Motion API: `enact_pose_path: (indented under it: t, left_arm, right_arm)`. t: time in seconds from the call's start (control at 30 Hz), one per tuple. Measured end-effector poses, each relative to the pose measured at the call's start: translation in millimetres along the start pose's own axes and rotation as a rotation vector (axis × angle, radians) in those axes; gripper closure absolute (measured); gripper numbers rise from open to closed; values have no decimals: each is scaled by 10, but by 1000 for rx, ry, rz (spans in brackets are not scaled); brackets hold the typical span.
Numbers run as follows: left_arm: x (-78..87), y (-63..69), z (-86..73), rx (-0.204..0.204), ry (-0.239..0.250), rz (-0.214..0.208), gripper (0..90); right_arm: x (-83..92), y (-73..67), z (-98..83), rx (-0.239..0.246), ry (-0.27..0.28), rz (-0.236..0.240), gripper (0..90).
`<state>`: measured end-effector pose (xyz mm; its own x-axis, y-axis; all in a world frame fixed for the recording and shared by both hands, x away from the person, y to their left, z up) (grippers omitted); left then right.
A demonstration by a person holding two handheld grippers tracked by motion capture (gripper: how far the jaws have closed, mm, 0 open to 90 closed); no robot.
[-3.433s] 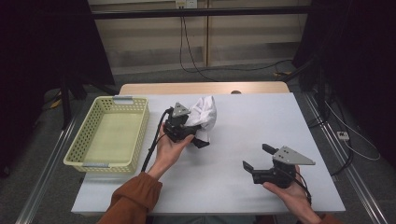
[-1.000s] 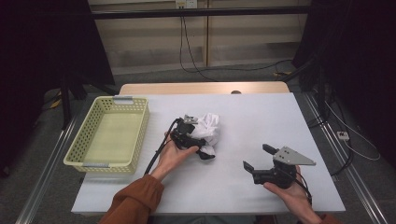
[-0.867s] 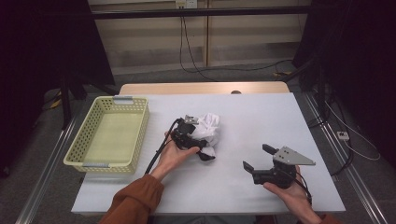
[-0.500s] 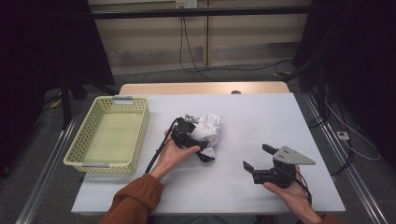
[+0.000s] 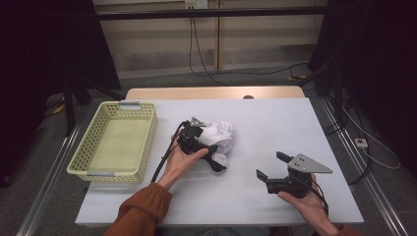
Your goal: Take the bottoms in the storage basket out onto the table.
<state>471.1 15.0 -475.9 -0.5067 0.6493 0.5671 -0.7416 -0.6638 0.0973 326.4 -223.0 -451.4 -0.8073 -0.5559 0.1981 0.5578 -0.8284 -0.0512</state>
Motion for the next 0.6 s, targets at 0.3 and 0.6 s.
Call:
enact_pose_path:
  t: [0.3, 0.6]
  left_arm:
    - [50, -3, 56, -14, 34, 7, 67]
    - [145, 34, 120, -25, 73, 3, 67]
  right_arm:
    - [11, 4, 0, 3, 0, -1, 48]
    - [9, -7, 10, 8, 3, -3, 48]
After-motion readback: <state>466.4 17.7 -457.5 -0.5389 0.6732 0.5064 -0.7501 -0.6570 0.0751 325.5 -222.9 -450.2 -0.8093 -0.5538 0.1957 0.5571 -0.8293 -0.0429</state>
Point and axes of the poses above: each handheld gripper's, and its own axes: x roughly backward along the jaws, z roughly out of its top, y roughly to its right, the point moved 6 cm from there along -x, roughly forward along the jaws, and after that the axes turned 9 degrees about y, right-handed, at the moved point
